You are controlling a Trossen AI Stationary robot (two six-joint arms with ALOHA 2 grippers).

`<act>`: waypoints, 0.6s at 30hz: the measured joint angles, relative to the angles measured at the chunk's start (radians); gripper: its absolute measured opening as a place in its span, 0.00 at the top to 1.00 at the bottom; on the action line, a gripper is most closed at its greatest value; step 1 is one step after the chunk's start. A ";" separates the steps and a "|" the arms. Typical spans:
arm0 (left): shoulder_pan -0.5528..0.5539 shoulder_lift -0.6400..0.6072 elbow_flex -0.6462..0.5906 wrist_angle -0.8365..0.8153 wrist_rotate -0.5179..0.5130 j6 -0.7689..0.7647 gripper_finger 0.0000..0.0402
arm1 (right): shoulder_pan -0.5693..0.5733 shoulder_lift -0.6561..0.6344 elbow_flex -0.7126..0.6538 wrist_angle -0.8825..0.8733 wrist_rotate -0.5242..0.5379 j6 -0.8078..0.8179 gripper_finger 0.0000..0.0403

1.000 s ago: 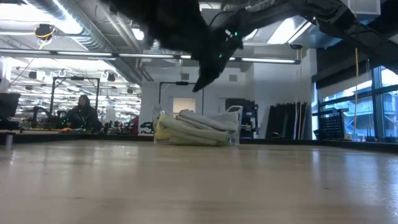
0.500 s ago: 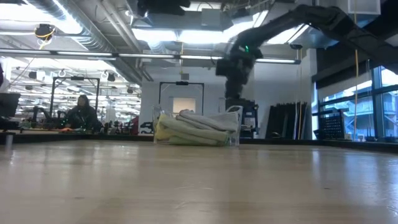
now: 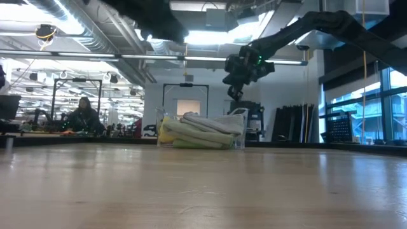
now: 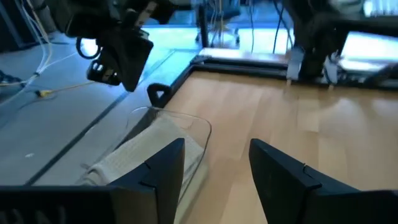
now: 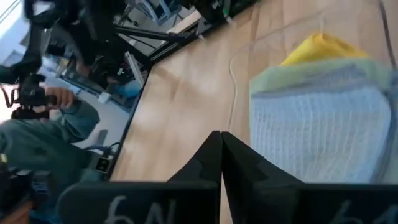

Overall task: Fold microfiber towels
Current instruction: Return to Home Position

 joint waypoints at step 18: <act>0.089 -0.292 -0.625 0.844 0.039 -0.114 0.72 | -0.020 -0.275 0.028 -0.065 0.152 0.029 0.99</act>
